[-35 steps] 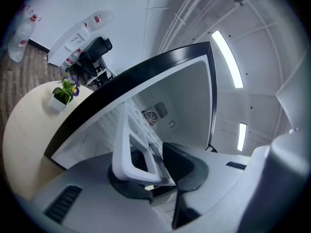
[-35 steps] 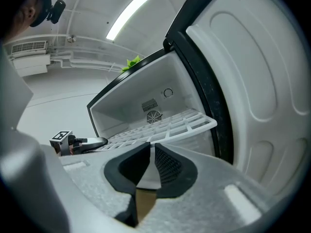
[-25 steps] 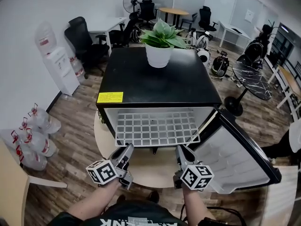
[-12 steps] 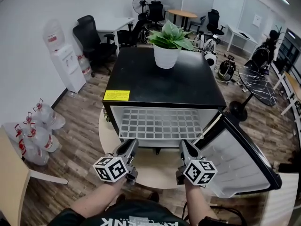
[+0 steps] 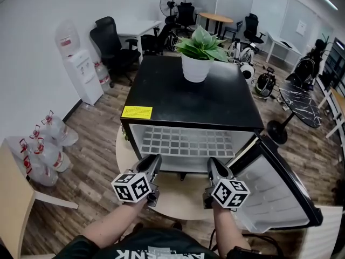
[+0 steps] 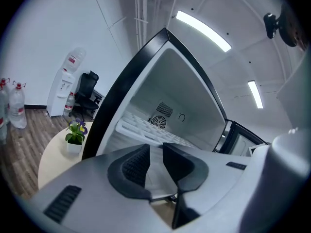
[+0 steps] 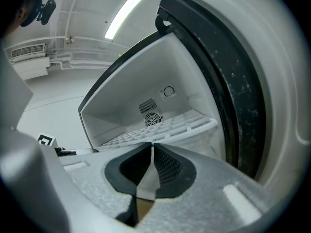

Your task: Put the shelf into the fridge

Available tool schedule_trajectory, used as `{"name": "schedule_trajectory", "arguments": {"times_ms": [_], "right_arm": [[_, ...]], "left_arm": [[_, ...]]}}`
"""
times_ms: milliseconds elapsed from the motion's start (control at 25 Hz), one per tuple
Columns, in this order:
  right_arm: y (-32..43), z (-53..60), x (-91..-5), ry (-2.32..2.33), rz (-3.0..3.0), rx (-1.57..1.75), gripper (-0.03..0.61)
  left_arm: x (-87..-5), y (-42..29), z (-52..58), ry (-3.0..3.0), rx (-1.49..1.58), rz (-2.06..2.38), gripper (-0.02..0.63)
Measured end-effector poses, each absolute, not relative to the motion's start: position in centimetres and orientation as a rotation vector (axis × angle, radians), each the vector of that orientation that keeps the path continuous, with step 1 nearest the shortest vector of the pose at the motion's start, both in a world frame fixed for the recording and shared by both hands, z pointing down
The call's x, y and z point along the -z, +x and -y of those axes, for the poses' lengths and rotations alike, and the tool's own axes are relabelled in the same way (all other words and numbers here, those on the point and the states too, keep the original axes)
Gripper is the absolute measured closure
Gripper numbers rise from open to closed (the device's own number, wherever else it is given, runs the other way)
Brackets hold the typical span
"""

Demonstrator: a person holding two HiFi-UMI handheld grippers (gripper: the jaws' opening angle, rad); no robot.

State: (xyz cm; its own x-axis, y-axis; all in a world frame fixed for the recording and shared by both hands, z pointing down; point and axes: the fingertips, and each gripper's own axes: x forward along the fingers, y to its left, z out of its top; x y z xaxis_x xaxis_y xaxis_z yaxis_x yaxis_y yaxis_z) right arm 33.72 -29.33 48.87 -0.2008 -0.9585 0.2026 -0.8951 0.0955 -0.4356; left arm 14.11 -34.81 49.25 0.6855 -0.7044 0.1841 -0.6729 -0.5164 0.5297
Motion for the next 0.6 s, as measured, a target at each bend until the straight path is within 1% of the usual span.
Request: {"name": "schedule_trajectory", "arguments": {"times_ms": [120,200,600], "right_arm": [[33.9,29.9,-49.2,-1.896,-2.220,0.728,0.554],[34.0,30.4,-49.2,-1.893,-2.222,0.732,0.554],[34.7,33.3,-49.2,-1.889,-2.215,0.736,0.554]], "left_arm": [[-49.7,14.0,35.3,2.329,0.036,1.097,0.534],[-49.6,13.9,35.4,2.341,0.021,1.128,0.579],[-48.5,13.2,36.2,2.370,0.005,1.173,0.580]]}}
